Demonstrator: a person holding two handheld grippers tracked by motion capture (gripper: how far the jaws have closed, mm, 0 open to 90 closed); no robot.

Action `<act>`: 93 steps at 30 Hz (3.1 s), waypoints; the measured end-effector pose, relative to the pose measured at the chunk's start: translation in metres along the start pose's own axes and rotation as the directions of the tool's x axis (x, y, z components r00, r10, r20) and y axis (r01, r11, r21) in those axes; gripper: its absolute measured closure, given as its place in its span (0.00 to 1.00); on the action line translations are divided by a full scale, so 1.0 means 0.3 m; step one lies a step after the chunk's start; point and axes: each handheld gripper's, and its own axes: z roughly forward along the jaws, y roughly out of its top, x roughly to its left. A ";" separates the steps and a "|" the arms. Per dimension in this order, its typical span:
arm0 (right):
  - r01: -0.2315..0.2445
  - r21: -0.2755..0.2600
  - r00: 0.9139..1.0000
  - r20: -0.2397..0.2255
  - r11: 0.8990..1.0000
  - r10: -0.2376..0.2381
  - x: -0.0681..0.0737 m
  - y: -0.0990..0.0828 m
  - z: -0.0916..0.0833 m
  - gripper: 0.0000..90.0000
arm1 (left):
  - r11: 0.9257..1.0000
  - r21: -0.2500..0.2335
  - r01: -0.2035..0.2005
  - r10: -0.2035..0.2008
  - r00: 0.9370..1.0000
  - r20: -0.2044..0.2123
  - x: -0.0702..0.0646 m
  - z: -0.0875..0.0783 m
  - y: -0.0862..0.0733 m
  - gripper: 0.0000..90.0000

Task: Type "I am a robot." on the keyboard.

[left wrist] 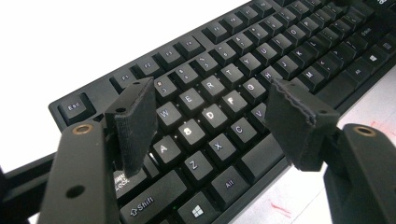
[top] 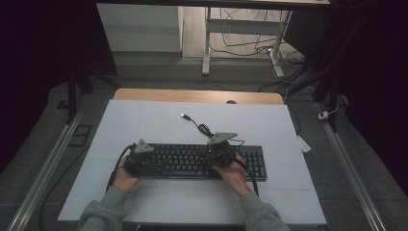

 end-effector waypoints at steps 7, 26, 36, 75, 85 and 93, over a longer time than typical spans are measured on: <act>0.009 0.028 1.000 -0.007 1.000 -0.009 0.006 0.007 0.059 0.99 | 1.000 0.008 -0.006 0.006 1.000 -0.002 -0.002 0.004 -0.002 0.38; -0.003 0.064 1.000 0.013 0.998 0.002 -0.001 -0.006 0.109 1.00 | 1.000 0.009 -0.005 0.005 1.000 -0.008 0.002 0.002 -0.007 0.38; -0.022 0.002 1.000 0.006 1.000 0.022 0.001 0.002 0.064 0.99 | 1.000 0.006 0.002 -0.002 1.000 -0.009 0.009 -0.001 -0.009 0.38; -0.047 -0.088 0.997 0.058 0.995 0.052 -0.014 -0.185 -0.194 0.54 | 1.000 -0.017 0.023 -0.024 0.999 -0.024 0.025 -0.012 -0.012 0.36; -0.041 -0.090 0.997 0.059 0.995 0.046 -0.019 -0.179 -0.193 0.54 | 0.999 -0.032 0.038 -0.039 0.999 -0.028 0.034 -0.020 -0.012 0.37; -0.037 -0.089 0.997 0.061 0.995 0.042 -0.024 -0.178 -0.193 0.54 | 0.997 -0.047 0.060 -0.062 0.998 -0.032 0.036 -0.024 -0.007 0.41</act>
